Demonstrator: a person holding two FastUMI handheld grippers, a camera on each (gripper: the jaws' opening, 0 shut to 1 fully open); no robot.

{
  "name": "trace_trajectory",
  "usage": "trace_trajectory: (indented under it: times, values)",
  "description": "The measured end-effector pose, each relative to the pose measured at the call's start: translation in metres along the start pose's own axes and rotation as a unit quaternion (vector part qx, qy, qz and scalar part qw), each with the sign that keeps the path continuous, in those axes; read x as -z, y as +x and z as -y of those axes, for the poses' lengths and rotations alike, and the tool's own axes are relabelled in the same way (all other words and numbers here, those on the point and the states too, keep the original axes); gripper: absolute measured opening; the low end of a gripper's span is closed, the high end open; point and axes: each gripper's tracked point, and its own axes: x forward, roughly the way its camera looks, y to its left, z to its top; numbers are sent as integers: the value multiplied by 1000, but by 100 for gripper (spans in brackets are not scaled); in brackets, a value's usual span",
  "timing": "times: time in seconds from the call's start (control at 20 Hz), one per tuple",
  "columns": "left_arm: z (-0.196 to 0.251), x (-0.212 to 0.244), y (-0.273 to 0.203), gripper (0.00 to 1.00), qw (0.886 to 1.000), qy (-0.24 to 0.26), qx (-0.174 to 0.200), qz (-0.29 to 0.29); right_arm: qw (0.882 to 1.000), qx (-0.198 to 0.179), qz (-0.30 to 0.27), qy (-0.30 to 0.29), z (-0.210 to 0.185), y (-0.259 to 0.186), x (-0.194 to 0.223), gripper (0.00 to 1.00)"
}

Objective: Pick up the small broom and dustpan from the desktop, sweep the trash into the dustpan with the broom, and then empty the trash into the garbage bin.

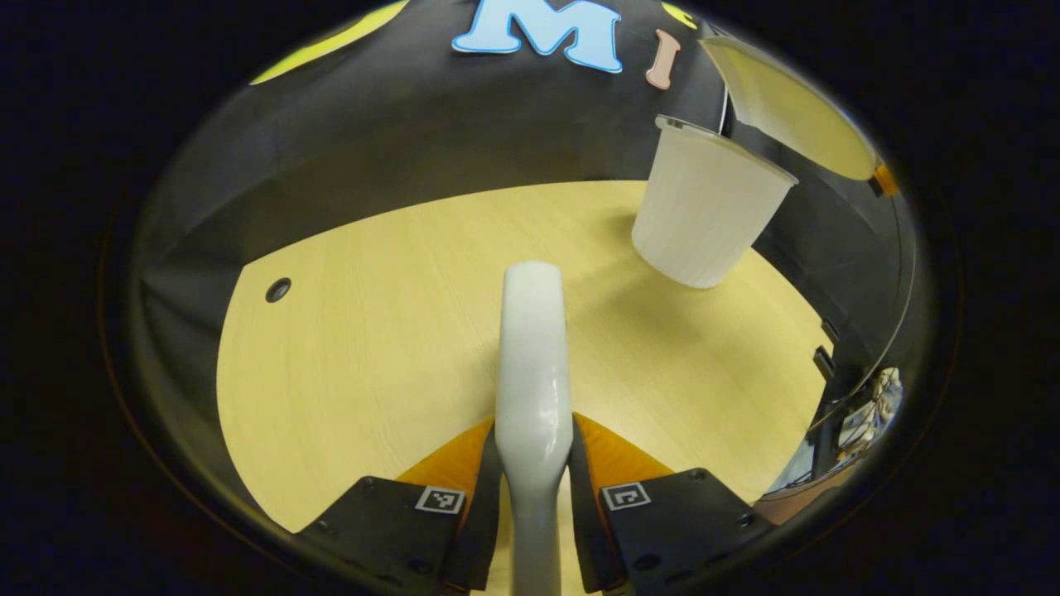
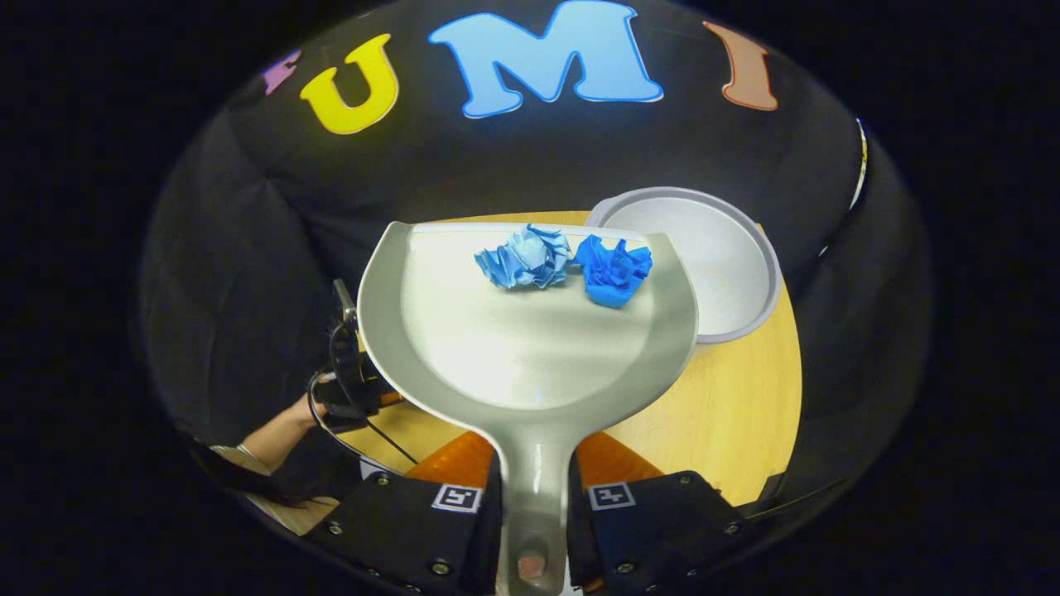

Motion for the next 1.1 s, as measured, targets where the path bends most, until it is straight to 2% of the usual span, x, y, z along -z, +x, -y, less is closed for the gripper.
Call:
trace_trajectory:
  times: [0.05, 0.25, 0.35, 0.45, 0.5, 0.55, 0.6, 0.65, 0.75, 0.8, 0.85, 0.9, 1.0, 1.1]
  values:
    - [1, 0, 0, 43, 1000, -2, 0, 0, 999, -17, 1, 27, 1, 1, -9, 32]
    - [3, -1, 0, 48, 1000, -9, -1, -1, 984, -92, 26, 147, 3, 6, -40, 32]
    - [2, 1, -1, 43, 1000, -8, -5, -2, 972, -120, 44, 197, 8, 7, -53, 32]
    - [2, 1, -1, 46, 1000, -7, -8, -3, 957, -147, 62, 244, 14, 0, -58, 32]
    - [2, 2, -1, 46, 1000, -9, -7, -5, 949, -160, 71, 263, 16, -2, -59, 29]
    - [3, 2, -1, 43, 1000, -11, -7, -5, 940, -172, 81, 285, 18, -1, -62, 32]
    - [4, 3, 1, 48, 1000, -13, -6, -7, 929, -186, 86, 308, 20, -1, -63, 32]
    - [6, 3, 1, 46, 1000, -13, -6, -7, 915, -204, 97, 335, 22, -1, -67, 35]
    - [8, 2, 4, 48, 1000, -11, -6, -8, 879, -254, 114, 387, 20, -9, -73, 31]
    - [11, 1, 5, 46, 1000, -11, -4, -10, 862, -278, 121, 406, 21, -13, -77, 30]
    - [13, 0, 5, 46, 1000, -9, -3, -10, 850, -296, 127, 417, 23, -15, -80, 30]
    - [16, 0, 5, 48, 1000, -8, -2, -9, 839, -309, 134, 426, 25, -15, -78, 30]
    - [21, -3, 7, 47, 1000, -8, 2, -8, 821, -329, 145, 443, 25, -13, -85, 30]
    - [25, -3, 6, 48, 1000, -7, 5, -7, 814, -334, 153, 449, 24, -13, -88, 30]
